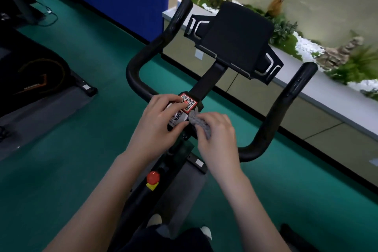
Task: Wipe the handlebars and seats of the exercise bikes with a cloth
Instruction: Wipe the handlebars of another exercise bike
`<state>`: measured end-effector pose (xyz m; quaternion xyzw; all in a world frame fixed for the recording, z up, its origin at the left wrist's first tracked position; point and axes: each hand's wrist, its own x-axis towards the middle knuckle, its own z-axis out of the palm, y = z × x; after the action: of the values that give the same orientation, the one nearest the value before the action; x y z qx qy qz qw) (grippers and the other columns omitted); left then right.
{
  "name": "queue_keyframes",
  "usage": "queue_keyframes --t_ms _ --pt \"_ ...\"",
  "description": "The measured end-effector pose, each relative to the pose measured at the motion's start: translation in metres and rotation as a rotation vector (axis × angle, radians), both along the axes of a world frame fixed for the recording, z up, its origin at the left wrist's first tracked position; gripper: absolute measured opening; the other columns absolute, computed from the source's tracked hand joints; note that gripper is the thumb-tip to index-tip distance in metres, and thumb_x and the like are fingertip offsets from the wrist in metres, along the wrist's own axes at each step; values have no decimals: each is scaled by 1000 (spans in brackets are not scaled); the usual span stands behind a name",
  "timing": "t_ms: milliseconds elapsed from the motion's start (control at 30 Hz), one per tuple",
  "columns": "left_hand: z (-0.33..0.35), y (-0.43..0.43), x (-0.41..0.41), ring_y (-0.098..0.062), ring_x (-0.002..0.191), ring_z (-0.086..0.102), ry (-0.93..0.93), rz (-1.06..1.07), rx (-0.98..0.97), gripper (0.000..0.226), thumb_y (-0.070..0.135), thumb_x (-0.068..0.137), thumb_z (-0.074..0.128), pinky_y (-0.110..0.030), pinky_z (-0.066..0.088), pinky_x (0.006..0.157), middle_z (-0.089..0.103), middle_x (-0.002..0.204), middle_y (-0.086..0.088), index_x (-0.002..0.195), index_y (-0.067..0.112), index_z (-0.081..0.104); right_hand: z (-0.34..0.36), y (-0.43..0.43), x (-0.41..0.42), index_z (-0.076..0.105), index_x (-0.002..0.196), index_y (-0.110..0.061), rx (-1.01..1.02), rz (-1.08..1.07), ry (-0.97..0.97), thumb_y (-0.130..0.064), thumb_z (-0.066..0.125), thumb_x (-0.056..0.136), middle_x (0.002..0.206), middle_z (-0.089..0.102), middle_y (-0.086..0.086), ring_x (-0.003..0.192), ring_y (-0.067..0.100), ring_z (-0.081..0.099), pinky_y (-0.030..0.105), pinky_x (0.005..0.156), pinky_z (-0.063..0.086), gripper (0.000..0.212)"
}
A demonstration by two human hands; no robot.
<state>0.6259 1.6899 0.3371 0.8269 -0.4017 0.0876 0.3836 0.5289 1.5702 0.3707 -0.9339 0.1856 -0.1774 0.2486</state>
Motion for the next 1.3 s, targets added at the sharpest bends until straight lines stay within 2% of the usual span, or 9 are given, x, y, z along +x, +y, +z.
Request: queue_keyframes --t_ms 67,233,400,500,700,800,1033,1200,1300 --pt "-2 0 1 -24 111 48 20 -8 -29 37 21 82 72 -35 41 97 57 118 -4 115 8 65 -2 4 1 68 106 -10 -18 -31 29 -5 61 86 102 66 2 98 22 52 38 87 45 22" --pt "-5 0 2 -26 109 50 46 -11 -85 37 22 80 71 -34 40 96 58 117 -6 113 7 66 -1 2 -9 70 106 -4 -74 -73 50 5 62 83 97 69 7 90 15 41 11 82 29 27" --pt "-7 0 2 -25 110 48 53 -15 -95 39 19 79 75 -37 42 95 58 118 -5 115 7 65 1 -15 -33 73 98 -4 -82 -148 137 4 62 85 83 69 9 83 26 49 17 70 29 19" --pt "-8 0 3 -25 110 48 58 -18 -107 39 19 78 75 -39 43 94 58 117 -5 114 8 66 1 -27 -47 73 92 -4 -103 -203 149 4 64 83 80 68 7 83 24 50 14 70 28 15" --pt "-9 1 2 -27 110 48 71 -25 -124 38 19 79 73 -44 43 93 58 118 -6 115 7 65 -9 0 -34 73 97 -6 -65 -266 -173 4 70 79 93 71 3 88 22 57 10 82 36 21" --pt "-8 1 3 -27 108 49 58 -38 -126 38 21 79 70 -44 43 91 58 117 -6 114 8 66 -30 30 -16 71 104 0 -107 -198 -285 5 67 81 104 67 10 97 21 53 20 92 42 24" --pt "-11 2 5 -25 107 48 54 -39 -147 38 21 78 74 -46 44 90 58 116 -4 114 10 66 -59 35 -46 70 105 4 -230 -263 -408 1 54 87 105 65 16 97 23 49 28 88 45 24" --pt "-12 2 5 -24 106 48 69 -41 -157 38 21 78 75 -47 44 89 58 116 -3 113 10 67 -58 38 -46 70 103 2 -28 -474 -593 7 66 78 101 61 12 96 19 57 21 91 45 26" --pt "-10 3 10 -25 104 49 60 -66 -153 37 21 77 76 -44 44 90 59 114 -5 112 9 68 -59 58 -23 70 100 1 106 -479 -658 7 68 77 100 57 9 98 10 57 16 92 45 24"
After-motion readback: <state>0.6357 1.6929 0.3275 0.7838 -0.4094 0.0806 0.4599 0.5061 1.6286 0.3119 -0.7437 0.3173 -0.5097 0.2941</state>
